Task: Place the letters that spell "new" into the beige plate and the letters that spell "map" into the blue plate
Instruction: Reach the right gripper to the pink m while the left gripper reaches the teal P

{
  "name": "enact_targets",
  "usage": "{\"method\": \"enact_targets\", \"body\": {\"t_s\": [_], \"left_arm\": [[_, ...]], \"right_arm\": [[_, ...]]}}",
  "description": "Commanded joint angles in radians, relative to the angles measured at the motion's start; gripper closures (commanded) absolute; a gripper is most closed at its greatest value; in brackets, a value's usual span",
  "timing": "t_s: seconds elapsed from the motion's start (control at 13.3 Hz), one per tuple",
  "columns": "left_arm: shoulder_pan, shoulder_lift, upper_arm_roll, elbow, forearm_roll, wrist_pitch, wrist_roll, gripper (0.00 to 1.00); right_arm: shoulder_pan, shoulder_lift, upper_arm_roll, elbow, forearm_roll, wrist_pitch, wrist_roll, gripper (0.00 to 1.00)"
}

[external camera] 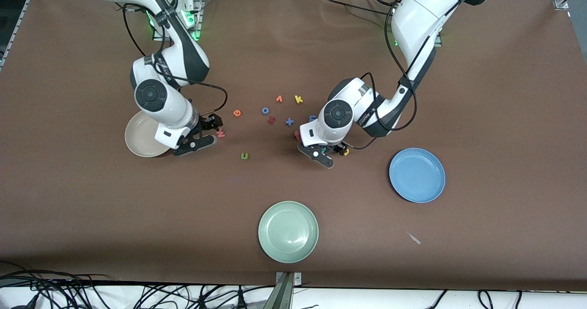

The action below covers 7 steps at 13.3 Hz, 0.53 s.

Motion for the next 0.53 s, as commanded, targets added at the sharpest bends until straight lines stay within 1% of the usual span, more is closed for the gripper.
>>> {"method": "enact_targets", "body": {"t_s": [0.0,0.08,0.3,0.45], "left_arm": [[-0.025,0.042,0.011,0.032,0.042,0.034,-0.02,0.0],[-0.025,0.044,0.011,0.032,0.044,0.034,-0.02,0.0],[-0.025,0.058,0.01,0.038,0.103,0.037,-0.02,0.01],[-0.028,0.061,0.011,0.032,0.108,0.045,-0.02,0.1]], "right_arm": [[0.009,-0.006,0.005,-0.063,-0.038,0.06,0.012,0.0],[0.02,0.007,0.005,-0.063,-0.038,0.077,0.012,0.0],[0.032,0.042,0.005,-0.064,-0.043,0.1,0.005,0.0],[0.031,0.074,0.004,-0.058,-0.06,0.122,0.005,0.0]]}}
